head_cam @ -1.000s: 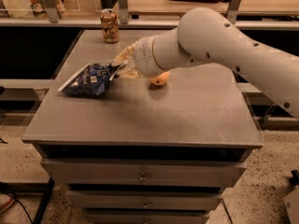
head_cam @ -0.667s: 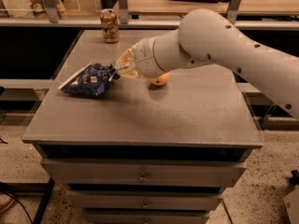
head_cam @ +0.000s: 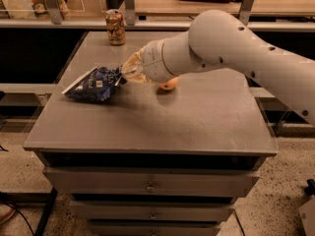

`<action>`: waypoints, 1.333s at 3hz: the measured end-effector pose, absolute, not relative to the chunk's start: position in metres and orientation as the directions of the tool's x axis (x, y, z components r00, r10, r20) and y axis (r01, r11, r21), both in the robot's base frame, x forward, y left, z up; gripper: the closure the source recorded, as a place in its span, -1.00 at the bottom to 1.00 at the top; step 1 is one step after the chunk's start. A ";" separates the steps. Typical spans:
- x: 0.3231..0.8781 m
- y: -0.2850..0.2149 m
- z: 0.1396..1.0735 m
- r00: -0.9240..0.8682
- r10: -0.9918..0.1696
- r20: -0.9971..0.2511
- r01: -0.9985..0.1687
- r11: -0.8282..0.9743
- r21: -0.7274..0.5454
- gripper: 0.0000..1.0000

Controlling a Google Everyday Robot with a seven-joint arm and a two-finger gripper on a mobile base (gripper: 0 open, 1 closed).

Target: Move blue chip bag near orange can

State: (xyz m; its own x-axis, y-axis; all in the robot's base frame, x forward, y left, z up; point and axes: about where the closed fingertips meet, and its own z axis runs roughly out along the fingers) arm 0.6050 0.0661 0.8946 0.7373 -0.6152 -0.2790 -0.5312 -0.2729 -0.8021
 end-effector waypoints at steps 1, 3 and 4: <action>0.616 0.069 0.898 0.749 -0.608 -0.264 -0.513 -0.280 -0.812 1.00; 0.660 0.065 0.896 0.743 -0.617 -0.259 -0.507 -0.265 -0.820 1.00; 0.682 0.058 0.888 0.729 -0.630 -0.270 -0.507 -0.231 -0.831 1.00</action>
Offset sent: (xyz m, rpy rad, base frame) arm 0.0659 0.0003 0.0119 -0.0009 -0.0570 0.0109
